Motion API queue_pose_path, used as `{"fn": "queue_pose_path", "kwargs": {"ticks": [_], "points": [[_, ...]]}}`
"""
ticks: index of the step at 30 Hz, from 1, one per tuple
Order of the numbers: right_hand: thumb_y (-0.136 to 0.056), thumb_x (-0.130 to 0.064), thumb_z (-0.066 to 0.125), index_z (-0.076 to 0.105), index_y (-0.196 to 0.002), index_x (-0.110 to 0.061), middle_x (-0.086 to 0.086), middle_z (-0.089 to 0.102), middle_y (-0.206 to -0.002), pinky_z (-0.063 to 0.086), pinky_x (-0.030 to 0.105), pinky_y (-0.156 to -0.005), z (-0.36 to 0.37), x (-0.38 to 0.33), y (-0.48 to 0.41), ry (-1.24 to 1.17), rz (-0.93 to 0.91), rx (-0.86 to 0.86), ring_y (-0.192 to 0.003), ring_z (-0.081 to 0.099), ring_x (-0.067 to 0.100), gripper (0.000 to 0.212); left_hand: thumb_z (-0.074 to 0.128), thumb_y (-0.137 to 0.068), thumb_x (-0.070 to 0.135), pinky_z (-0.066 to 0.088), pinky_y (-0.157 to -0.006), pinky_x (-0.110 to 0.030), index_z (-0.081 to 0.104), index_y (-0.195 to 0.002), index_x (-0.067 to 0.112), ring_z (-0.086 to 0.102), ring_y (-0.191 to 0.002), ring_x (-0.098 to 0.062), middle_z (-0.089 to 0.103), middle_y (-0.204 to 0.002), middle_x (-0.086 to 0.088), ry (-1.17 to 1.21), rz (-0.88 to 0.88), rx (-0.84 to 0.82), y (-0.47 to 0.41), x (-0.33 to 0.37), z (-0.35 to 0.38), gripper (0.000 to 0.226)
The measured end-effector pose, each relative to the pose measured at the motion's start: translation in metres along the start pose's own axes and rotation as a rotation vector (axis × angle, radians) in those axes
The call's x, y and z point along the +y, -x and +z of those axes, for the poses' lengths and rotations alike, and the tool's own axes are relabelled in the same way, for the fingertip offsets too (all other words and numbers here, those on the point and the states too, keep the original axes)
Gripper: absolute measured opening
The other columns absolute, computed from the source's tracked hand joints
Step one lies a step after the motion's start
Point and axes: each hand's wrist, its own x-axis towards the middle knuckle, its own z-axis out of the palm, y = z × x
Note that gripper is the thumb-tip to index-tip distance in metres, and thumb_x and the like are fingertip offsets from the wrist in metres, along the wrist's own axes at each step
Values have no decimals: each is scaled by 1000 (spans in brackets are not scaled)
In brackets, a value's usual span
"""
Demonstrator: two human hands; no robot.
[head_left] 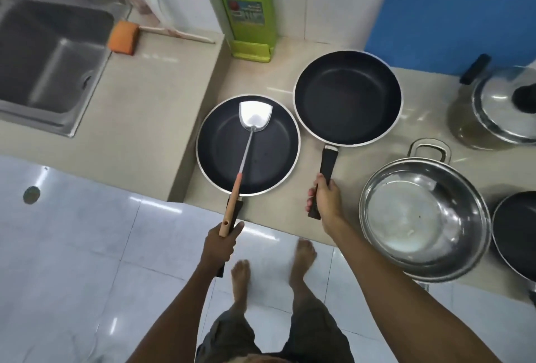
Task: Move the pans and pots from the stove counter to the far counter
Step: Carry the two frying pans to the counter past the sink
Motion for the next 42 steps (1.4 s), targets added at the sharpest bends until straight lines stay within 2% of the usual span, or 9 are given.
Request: {"fn": "queue_pose_path", "kwargs": {"ticks": [4, 9, 13, 18, 23, 30, 36, 40, 42], "points": [[-102, -35, 45, 46, -88, -14, 6, 48, -61, 41, 28, -38, -1, 1, -5, 0, 3, 16, -37, 42, 18, 25, 71, -81, 59, 48, -48, -27, 53, -63, 14, 55, -40, -13, 58, -45, -1, -61, -4, 19, 8, -3, -2, 52], [-99, -42, 48, 46, -82, -16, 2, 46, -57, 38, 26, -38, -3, 6, -3, 56, -55, 121, -35, 38, 16, 31, 71, -82, 53, 47, -44, -26, 50, -62, 13, 53, -37, -13, 53, -42, 1, -107, -27, 53, 15, -7, -4, 50], [-99, -43, 46, 49, -81, -15, 0, 46, -50, 38, 26, -37, -7, 2, 1, 140, -142, 204, -30, 39, 16, 34, 68, -87, 46, 50, -52, -35, 54, -64, 13, 53, -48, -17, 53, -52, -1, -110, 24, 107, 21, -5, -3, 43], [-101, -42, 45, 51, -80, -13, 3, 49, -54, 41, 28, -38, -11, -3, 16, 244, -198, 244, -34, 44, 19, 36, 66, -91, 38, 59, -60, -46, 64, -73, 7, 57, -52, -19, 57, -58, -3, -102, 83, 114, 35, -1, -9, 36], [-100, -38, 47, 45, -73, -15, 2, 42, -51, 33, 24, -36, -8, -4, 56, 224, -252, 273, -31, 38, 16, 35, 68, -87, 42, 54, -58, -39, 65, -76, 3, 54, -51, -18, 57, -57, -2, -90, 134, 96, 50, -6, -37, 40], [-100, -39, 52, 57, -76, -14, 6, 53, -57, 37, 24, -32, -6, -24, 150, 184, -414, 346, -34, 44, 12, 35, 73, -85, 49, 47, -47, -29, 61, -68, 13, 53, -41, -15, 56, -50, 1, 24, 214, -1, 83, -15, -90, 42], [-99, -41, 52, 60, -79, -17, 1, 53, -56, 39, 30, -40, 15, -21, 238, 202, -540, 361, -40, 45, 16, 32, 69, -86, 55, 32, -43, -18, 59, -75, 19, 57, -52, -5, 59, -58, 7, -101, 395, 94, 115, -35, -155, 39], [-98, -38, 54, 60, -84, -17, -3, 49, -50, 36, 28, -38, 43, -10, 280, 203, -603, 331, -37, 41, 14, 26, 70, -86, 56, 38, -48, -21, 64, -83, 15, 60, -56, -8, 61, -62, 6, -90, 432, 113, 120, -54, -208, 41], [-100, -36, 53, 58, -86, -20, 2, 50, -55, 37, 29, -37, 66, -5, 297, 254, -658, 324, -37, 42, 15, 22, 69, -87, 56, 44, -54, -26, 67, -89, 14, 64, -62, -15, 66, -68, 1, -92, 451, 142, 118, -65, -237, 42]]}}
